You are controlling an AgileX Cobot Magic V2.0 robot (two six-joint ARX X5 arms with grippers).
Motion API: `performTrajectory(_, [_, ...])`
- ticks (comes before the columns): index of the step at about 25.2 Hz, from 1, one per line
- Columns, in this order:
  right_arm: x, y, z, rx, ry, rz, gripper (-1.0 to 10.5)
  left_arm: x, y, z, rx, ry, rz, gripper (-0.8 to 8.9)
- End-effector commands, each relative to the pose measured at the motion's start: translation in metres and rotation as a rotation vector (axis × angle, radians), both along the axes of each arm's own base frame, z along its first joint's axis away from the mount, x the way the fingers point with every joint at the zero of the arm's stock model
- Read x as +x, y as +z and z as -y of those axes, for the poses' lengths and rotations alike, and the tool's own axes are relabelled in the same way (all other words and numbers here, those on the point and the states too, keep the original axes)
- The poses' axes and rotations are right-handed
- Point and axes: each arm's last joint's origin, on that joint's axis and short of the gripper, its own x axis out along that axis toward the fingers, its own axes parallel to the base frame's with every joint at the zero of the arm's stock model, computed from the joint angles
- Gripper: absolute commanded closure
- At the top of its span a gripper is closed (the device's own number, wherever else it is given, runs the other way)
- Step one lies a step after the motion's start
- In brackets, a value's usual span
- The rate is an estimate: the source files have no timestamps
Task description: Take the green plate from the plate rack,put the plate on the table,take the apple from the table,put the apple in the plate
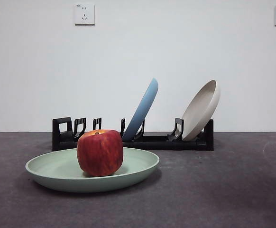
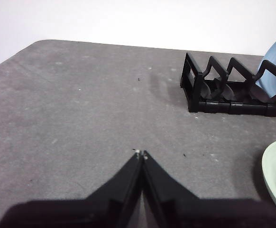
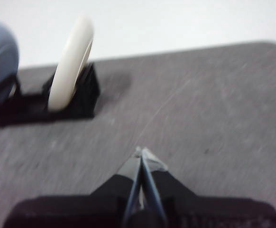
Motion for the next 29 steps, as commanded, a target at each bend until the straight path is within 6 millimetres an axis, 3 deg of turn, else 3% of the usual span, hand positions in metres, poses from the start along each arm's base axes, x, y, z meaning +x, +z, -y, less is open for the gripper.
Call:
performTrajectory(1, [0.0, -0.0048, -0.0015, -0.005, 0.054, -0.022, 9.6, 0.0006, -0.0043, -0.0001, -0.006, -0.003, -0.008, 8.17])
performTrajectory(7, [-0.0006, -0.0053, -0.0053, 0.016, 0.179, -0.029, 9.6, 0.0006, -0.0043, -0.0001, -0.006, -0.004, -0.008, 8.17])
performTrajectory(29, [-0.0005, -0.005, -0.0044, 0.011, 0.149, -0.027, 9.6, 0.0006, -0.0043, -0.0001, -0.006, -0.004, -0.008, 8.17])
